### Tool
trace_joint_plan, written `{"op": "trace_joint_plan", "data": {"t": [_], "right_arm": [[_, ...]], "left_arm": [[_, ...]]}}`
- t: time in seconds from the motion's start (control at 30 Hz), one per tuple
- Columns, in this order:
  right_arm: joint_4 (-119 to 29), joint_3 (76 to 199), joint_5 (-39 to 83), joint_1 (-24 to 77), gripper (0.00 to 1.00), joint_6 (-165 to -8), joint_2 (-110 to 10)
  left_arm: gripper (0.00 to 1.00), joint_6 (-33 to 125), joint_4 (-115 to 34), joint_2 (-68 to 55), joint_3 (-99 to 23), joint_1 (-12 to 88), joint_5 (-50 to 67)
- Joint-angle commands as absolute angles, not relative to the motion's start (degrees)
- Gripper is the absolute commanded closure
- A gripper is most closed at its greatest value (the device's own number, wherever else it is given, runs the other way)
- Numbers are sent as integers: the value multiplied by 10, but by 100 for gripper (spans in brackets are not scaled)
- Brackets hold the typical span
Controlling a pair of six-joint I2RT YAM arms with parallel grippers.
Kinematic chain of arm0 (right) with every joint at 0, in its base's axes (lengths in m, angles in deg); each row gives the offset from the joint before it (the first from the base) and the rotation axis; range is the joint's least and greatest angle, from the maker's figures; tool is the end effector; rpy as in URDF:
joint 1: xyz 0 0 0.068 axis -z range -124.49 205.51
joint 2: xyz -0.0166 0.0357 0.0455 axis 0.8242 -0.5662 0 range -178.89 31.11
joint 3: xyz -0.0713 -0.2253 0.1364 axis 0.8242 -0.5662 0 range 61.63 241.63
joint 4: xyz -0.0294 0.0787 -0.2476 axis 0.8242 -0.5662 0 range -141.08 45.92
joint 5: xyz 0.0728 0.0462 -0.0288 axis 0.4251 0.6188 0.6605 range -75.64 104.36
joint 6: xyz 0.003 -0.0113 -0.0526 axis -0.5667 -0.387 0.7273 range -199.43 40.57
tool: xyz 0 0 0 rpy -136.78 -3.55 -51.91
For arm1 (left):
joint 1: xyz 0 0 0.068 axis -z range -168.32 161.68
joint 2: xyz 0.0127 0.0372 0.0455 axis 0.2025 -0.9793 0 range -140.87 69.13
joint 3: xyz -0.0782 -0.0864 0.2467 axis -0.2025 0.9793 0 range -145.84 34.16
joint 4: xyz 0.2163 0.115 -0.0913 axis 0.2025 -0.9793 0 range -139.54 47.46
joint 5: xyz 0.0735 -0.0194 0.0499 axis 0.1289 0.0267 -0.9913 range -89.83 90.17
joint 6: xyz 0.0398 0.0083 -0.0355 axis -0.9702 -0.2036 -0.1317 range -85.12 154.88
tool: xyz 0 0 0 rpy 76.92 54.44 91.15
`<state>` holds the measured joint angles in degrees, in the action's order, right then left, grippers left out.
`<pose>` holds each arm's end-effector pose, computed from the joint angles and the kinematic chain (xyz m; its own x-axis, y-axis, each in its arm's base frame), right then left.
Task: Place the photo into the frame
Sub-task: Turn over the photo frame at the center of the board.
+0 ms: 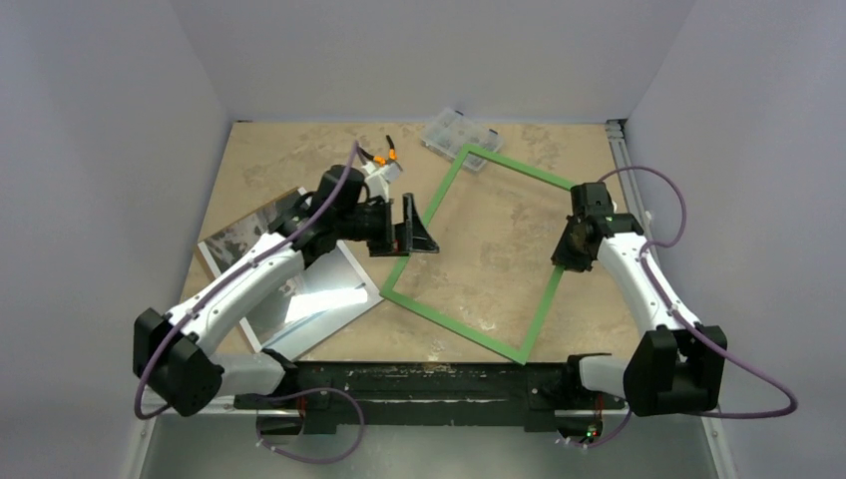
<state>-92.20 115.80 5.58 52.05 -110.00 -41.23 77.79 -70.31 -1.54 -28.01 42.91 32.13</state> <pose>0.2353 0.0088 0.2458 -0.7861 0.4560 -0.4172 0.4662 0.8807 0.0842 0.2192 -0.1549 0.3240 -0.9185 -0.1187 -0.3771 0.2449 0.5781 -0.7784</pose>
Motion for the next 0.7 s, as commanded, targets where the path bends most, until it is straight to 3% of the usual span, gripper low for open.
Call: {"op": "trace_joint_plan", "data": {"t": [0.0, 0.37, 0.67], "right_arm": [[-923, 1204, 95, 520, 100, -1104, -381], [-939, 1215, 112, 521, 100, -1105, -359], [-953, 1231, 126, 520, 100, -1118, -364]], "left_arm": [[0, 788, -661, -90, -354, 507, 293], [0, 805, -622, -318, -514, 662, 293], [2, 838, -570, -428, -560, 707, 293]]}}
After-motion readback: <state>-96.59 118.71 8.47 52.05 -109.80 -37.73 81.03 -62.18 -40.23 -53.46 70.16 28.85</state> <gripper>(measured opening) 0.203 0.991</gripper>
